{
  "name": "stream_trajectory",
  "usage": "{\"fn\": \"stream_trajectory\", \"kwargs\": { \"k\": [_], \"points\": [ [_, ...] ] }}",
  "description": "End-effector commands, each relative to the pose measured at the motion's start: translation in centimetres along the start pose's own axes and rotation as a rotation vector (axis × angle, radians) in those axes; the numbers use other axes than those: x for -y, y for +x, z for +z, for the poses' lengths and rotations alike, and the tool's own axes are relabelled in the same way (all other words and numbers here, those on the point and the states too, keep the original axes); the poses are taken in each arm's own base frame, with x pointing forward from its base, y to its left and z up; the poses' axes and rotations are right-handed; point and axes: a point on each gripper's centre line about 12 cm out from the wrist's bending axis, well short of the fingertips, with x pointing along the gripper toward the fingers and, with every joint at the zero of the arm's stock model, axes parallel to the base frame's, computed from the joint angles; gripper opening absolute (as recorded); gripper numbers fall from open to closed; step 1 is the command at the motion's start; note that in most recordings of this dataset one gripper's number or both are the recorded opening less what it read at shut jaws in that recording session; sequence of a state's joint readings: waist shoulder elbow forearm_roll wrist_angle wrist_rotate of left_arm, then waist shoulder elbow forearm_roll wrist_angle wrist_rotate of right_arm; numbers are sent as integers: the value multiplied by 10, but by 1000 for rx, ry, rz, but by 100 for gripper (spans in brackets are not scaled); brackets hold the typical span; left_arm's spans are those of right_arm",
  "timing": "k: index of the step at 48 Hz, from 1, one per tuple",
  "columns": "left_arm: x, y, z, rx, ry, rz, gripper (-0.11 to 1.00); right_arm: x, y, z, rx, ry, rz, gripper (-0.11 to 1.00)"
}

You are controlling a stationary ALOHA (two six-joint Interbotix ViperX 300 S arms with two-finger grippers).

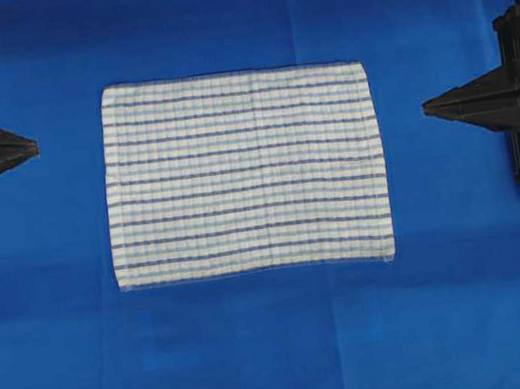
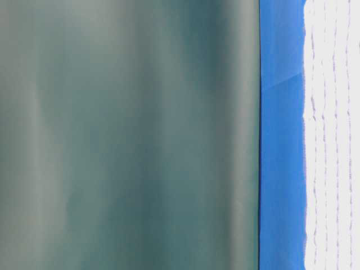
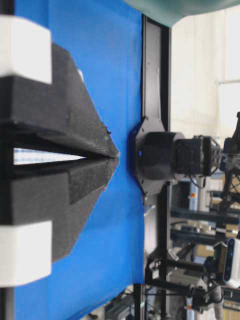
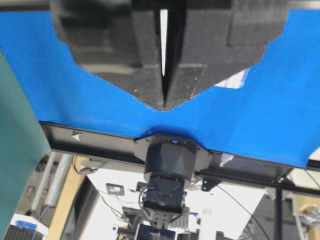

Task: Fold the blue towel.
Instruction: 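Move both grippers to the far corners of the striped towel and grasp them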

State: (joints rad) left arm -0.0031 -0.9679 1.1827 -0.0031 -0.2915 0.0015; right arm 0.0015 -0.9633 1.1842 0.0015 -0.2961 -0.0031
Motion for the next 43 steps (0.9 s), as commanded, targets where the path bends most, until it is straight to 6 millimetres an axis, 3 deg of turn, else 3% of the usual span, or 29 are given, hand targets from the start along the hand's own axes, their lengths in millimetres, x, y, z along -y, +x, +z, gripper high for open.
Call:
{"fn": "stream_trajectory", "kwargs": {
  "k": [1,12,26,31,37,43],
  "points": [
    [-7,5,9,17,-31,39,0,5,4,10,20,-1,-26,0],
    [-33,20,-13,-77,-26,156,0,43,13,-14,-160,55,-206,0],
    [-79,40,-71,-316,-66,328,1,88,25,-68,-376,161,-398,1],
    [-90,46,-91,-386,-79,361,2,101,30,-89,-450,188,-440,10],
    [-107,52,-115,-463,-99,408,23,113,34,-111,-502,210,-480,37],
    [-121,52,-140,-515,-114,451,59,128,36,-134,-540,252,-540,66]
  ]
}}
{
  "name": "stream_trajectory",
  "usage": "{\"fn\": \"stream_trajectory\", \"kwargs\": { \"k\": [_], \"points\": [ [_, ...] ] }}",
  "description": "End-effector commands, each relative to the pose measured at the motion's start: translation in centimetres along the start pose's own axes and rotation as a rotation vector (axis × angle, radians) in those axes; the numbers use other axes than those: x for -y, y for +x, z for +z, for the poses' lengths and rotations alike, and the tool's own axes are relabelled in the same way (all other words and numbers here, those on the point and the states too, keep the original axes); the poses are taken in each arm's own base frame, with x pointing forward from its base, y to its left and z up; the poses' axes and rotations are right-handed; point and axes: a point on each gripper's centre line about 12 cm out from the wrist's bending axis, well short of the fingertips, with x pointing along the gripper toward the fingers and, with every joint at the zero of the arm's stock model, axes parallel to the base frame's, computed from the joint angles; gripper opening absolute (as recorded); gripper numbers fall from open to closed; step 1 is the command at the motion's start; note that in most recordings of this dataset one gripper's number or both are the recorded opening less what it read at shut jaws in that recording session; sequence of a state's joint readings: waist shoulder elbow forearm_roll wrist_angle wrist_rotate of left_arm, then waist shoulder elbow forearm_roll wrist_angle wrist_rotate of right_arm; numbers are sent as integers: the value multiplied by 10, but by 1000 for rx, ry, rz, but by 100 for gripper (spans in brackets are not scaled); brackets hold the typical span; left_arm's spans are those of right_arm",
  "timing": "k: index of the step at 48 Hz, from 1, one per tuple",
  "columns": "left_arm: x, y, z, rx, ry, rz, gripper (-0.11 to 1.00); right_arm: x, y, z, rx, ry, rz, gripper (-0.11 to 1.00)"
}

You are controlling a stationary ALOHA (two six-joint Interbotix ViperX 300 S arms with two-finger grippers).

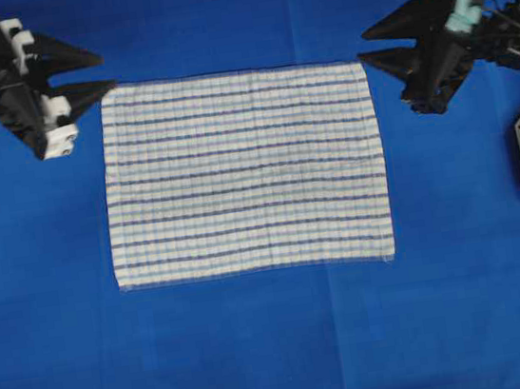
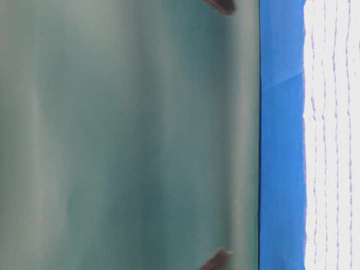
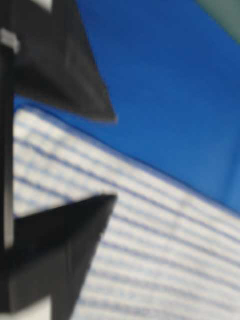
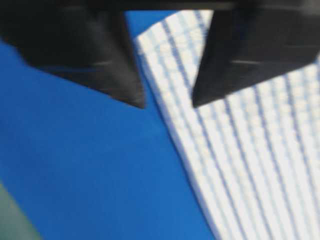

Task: Fold the blue towel.
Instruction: 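Move both grippers to the far corners of the striped towel and grasp them, then pull both held far corners toward the near edge, folding the towel in half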

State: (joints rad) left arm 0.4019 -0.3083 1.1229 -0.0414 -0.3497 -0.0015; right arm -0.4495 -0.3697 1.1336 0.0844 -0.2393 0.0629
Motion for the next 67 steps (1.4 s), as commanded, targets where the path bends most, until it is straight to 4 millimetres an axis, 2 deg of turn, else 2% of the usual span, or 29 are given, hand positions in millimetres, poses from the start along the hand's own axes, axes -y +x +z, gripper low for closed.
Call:
{"fn": "stream_trajectory", "kwargs": {
  "k": [1,4,6,18,26,32,38,45,49,57,67],
  "points": [
    [-9,13,-3,2,-12,29,65,8,13,1,7,33,-31,71],
    [-13,21,-13,-17,-18,43,78,13,20,-5,-9,43,-50,76],
    [-17,27,-20,-31,-21,55,80,16,25,-10,-23,48,-60,75],
    [-32,49,-56,-105,-44,99,74,23,46,-35,-66,70,-93,73],
    [-33,55,-68,-146,-52,101,70,27,55,-52,-121,87,-114,73],
    [-33,56,-74,-170,-56,102,59,25,58,-59,-148,81,-110,73],
    [-31,55,-76,-182,-54,97,34,20,58,-62,-156,70,-98,58],
    [-27,56,-75,-188,-45,85,7,15,58,-63,-161,56,-81,18],
    [-26,56,-75,-188,-41,81,4,13,58,-63,-159,53,-76,5],
    [-25,55,-69,-167,-29,79,4,12,54,-55,-136,56,-70,4],
    [-22,47,-46,-123,-18,67,4,8,40,-34,-97,60,-53,4]
  ]
}}
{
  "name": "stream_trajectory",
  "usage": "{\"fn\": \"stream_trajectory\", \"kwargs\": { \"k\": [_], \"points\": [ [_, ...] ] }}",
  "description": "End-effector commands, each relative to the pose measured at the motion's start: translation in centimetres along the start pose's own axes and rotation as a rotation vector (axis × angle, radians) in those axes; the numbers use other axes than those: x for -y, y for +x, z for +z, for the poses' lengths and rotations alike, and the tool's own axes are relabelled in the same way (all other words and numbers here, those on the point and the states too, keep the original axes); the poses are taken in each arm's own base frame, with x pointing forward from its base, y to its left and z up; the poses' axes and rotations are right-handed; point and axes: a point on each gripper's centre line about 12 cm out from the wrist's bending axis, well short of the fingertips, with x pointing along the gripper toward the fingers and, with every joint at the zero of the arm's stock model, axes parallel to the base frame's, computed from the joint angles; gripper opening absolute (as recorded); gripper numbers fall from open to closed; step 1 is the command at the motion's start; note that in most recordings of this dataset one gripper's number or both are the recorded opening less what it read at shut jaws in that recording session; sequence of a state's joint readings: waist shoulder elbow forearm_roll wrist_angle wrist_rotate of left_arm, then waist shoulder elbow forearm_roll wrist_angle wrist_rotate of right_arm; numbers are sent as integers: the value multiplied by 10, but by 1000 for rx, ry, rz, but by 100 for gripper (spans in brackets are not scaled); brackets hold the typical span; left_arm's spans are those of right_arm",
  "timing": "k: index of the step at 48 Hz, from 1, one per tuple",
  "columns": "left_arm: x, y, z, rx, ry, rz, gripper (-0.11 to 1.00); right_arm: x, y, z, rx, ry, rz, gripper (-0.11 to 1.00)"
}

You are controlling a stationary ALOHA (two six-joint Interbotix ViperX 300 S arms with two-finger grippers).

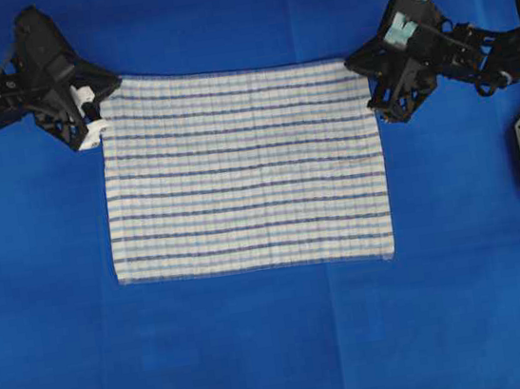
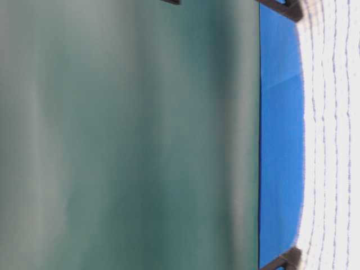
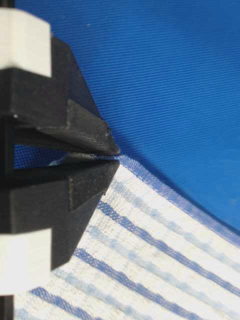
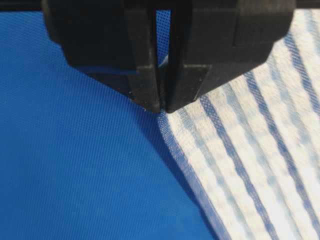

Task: Fold the blue towel.
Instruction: 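Pull both held far corners toward the near edge, folding the towel in half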

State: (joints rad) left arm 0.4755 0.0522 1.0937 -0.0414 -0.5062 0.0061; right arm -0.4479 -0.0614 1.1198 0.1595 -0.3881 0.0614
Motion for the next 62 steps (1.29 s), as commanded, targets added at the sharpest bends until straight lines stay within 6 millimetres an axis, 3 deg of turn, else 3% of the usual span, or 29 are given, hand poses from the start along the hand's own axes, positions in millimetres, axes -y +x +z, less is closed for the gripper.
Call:
{"fn": "stream_trajectory", "kwargs": {
  "k": [1,21,32,44,54,62],
  "points": [
    [4,-7,19,54,8,-11,4,-3,-10,16,47,4,14,4],
    [26,-20,24,64,34,-75,4,-18,-24,16,22,-6,61,4],
    [61,-43,20,85,99,-187,4,-37,-46,4,-10,45,126,4],
    [96,-74,23,154,165,-321,4,-64,-80,5,43,71,257,4],
    [117,-99,22,196,155,-425,4,-89,-103,3,46,80,379,4],
    [129,-114,11,184,133,-501,4,-106,-111,-6,14,68,442,4]
  ]
}}
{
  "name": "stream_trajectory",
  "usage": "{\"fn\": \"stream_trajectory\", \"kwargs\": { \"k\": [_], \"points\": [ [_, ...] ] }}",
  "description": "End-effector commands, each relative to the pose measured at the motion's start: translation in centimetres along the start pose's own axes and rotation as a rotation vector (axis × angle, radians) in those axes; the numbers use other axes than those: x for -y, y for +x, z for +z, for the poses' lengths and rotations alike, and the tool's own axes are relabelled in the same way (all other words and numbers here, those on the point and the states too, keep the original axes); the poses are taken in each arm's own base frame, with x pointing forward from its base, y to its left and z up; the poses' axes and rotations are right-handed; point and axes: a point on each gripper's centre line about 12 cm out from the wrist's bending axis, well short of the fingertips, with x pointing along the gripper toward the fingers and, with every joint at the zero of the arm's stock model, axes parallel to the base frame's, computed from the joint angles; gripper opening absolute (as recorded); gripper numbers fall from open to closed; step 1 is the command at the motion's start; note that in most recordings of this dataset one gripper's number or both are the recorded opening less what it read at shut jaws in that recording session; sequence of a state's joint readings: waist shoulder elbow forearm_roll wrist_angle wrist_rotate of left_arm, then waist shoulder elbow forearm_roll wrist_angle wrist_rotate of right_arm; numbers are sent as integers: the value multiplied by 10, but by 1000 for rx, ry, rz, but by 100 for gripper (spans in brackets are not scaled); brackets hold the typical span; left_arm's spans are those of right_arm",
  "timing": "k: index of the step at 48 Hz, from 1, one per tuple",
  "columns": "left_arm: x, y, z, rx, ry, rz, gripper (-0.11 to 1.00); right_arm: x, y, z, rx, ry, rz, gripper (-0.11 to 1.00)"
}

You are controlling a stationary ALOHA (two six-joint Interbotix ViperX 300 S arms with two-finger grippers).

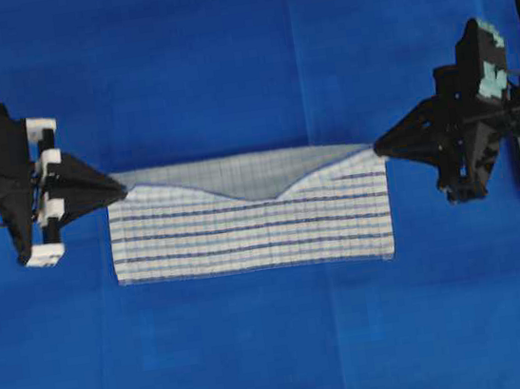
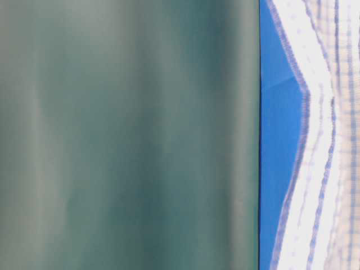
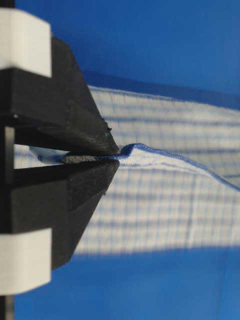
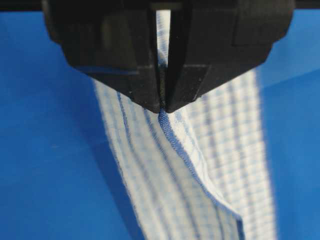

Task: Fold the blue towel.
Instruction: 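Pull both held far corners toward the near edge, folding the towel in half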

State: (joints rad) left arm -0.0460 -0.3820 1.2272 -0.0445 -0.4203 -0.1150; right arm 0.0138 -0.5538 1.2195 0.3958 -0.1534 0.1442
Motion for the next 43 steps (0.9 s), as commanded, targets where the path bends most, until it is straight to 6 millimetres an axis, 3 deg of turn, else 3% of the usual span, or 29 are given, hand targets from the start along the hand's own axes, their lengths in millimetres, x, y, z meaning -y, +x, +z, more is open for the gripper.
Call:
{"fn": "stream_trajectory", "kwargs": {
  "k": [1,33,43],
  "points": [
    [9,-3,1,13,-7,-35,4,-9,0,-1,-5,-3,31,4],
    [34,15,-18,-90,25,-109,4,-26,42,-34,-196,-54,10,4],
    [37,24,-24,-125,32,-110,4,-33,45,-40,-220,-72,24,4]
  ]
}}
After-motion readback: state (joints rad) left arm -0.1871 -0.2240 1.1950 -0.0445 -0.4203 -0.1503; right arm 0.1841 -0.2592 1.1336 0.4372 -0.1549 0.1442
